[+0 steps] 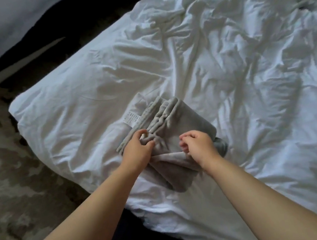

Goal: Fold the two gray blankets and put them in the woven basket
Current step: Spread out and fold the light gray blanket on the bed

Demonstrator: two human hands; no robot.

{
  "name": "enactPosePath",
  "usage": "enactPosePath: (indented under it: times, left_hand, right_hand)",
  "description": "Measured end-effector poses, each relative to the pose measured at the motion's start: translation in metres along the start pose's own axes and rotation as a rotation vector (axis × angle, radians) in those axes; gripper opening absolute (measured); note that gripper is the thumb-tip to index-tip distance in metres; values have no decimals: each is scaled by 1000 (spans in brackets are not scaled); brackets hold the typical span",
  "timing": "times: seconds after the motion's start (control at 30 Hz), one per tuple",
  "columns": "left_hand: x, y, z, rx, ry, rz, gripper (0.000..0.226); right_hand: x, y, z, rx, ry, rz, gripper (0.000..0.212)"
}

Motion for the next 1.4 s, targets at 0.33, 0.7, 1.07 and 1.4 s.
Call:
enactPosePath:
  times: [0.33,0.7,1.07,1.4]
  left_hand:
    - [54,54,49,-990,393,-15,39]
    - [49,64,-6,-756,28,-94,60]
    - [56,27,-16,-306,-50,277,29]
    - [59,23,-17,-114,-96,577,22]
  right_hand:
    - [2,-83,164,-552,467,40,10]
    - [-58,-88,71,-702,216,-352,31]
    - [-83,-77,-12,320,-268,-531,82]
    - [-79,-76,-24,296,-342,-765,82]
Point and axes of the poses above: each hand's wrist, its own x-axis away from the middle knuckle, its own y-axis out of the palm, z = x × y, the point moved 9 cm from there along -x, towards the middle knuckle, and after that the axes turned 3 degrees about -z, right-handed, at the moved point
